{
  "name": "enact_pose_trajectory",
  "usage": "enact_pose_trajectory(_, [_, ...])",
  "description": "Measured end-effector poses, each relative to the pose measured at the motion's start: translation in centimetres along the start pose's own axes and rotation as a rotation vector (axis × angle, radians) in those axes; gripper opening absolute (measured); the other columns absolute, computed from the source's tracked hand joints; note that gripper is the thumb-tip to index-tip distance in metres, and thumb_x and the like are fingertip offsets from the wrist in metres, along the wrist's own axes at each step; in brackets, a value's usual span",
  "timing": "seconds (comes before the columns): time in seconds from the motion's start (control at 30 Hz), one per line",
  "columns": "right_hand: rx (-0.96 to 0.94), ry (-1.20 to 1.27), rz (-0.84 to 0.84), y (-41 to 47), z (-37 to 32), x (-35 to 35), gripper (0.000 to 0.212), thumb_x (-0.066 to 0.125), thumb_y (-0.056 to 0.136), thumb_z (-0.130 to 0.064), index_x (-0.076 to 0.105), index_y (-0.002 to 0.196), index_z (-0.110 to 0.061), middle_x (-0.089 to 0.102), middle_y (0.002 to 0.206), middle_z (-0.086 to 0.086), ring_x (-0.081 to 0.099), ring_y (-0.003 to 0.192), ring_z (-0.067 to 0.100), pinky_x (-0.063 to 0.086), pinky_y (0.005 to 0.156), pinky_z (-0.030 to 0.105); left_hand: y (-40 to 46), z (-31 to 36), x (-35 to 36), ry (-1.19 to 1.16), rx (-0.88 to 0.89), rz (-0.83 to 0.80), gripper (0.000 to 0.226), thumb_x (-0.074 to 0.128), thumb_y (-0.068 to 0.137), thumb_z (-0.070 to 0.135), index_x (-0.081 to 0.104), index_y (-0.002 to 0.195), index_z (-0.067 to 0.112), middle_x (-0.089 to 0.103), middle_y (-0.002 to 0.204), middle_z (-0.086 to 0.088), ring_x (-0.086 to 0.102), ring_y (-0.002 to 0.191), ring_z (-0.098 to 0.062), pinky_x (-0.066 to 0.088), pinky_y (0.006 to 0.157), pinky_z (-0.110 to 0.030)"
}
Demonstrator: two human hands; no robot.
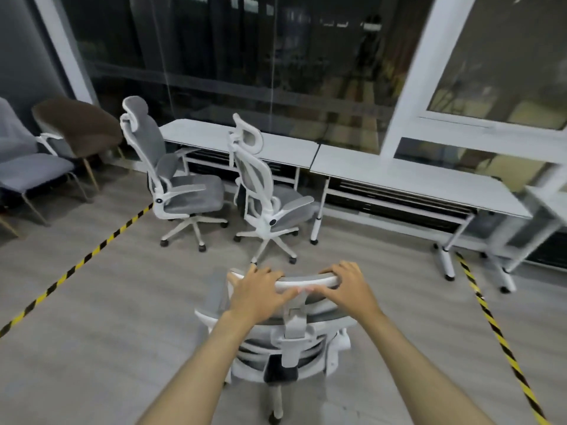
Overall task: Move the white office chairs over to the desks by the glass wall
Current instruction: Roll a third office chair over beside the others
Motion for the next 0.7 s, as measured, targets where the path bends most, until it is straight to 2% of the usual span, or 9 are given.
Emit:
enact_pose_trajectory(0.07, [0.052,-0.009,0.039,1.8,2.8,-1.6,0.071,0.059,0.06,-0.092,0.071,0.098,-0.033,0.052,0.09,-0.018,0.04,0.103,0.003,0.035,0.08,0.014,3.7,1.5,0.7,0.026,0.044,0.019,0.08,0.015,0.078,0.094,0.063,0.107,0.037,0.062,0.106,0.011,0.049,0.103,-0.02,0.045,0.088,-0.052])
enact_pose_trajectory(0.2, [0.103,-0.03,0.171,5.5,8.5,-4.6,0.079,0.051,0.057,-0.099,0.072,0.093,-0.032,0.051,0.086,-0.014,0.042,0.097,0.009,0.038,0.076,0.018,10.9,4.8,1.8,0.059,0.133,0.064,0.073,0.021,0.079,0.093,0.064,0.106,0.041,0.059,0.102,0.017,0.047,0.099,-0.015,0.038,0.085,-0.048])
enact_pose_trajectory(0.33, [0.141,-0.075,0.289,9.8,14.3,-7.0,0.061,0.06,0.064,-0.089,0.07,0.088,-0.034,0.049,0.086,-0.015,0.041,0.094,0.011,0.039,0.071,0.019,19.7,7.5,3.9,-0.04,0.203,0.031,0.073,0.022,0.078,0.094,0.063,0.111,0.044,0.057,0.106,0.021,0.046,0.106,-0.012,0.04,0.094,-0.05])
enact_pose_trajectory(0.47, [0.158,-0.194,0.404,13.3,19.2,-9.3,0.052,0.066,0.07,-0.079,0.071,0.087,-0.03,0.048,0.086,-0.013,0.042,0.087,0.014,0.044,0.07,0.03,27.3,10.5,5.7,-0.091,0.283,0.001,0.06,0.037,0.079,0.09,0.063,0.107,0.044,0.056,0.105,0.023,0.041,0.102,-0.004,0.03,0.094,-0.037])
enact_pose_trajectory(0.57, [0.178,-0.236,0.423,15.9,22.0,-10.7,0.054,0.061,0.074,-0.081,0.071,0.091,-0.03,0.051,0.089,-0.013,0.043,0.087,0.014,0.045,0.073,0.034,32.3,12.6,6.4,-0.097,0.324,-0.008,0.055,0.042,0.08,0.089,0.063,0.105,0.044,0.053,0.103,0.025,0.038,0.099,0.001,0.031,0.097,-0.037])
enact_pose_trajectory(0.7, [0.25,-0.314,0.373,20.2,26.3,-13.0,0.059,0.047,0.081,-0.083,0.069,0.099,-0.031,0.053,0.093,-0.011,0.044,0.09,0.016,0.047,0.075,0.035,39.6,16.3,7.5,-0.094,0.369,-0.103,0.052,0.046,0.083,0.084,0.06,0.11,0.043,0.048,0.109,0.029,0.037,0.105,0.002,0.035,0.104,-0.042])
Point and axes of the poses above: each hand's wrist, its own y-axis towards the middle knuckle, its own x-axis out of the palm, z = x × y, the point moved 10 cm from there along y, towards the middle knuckle
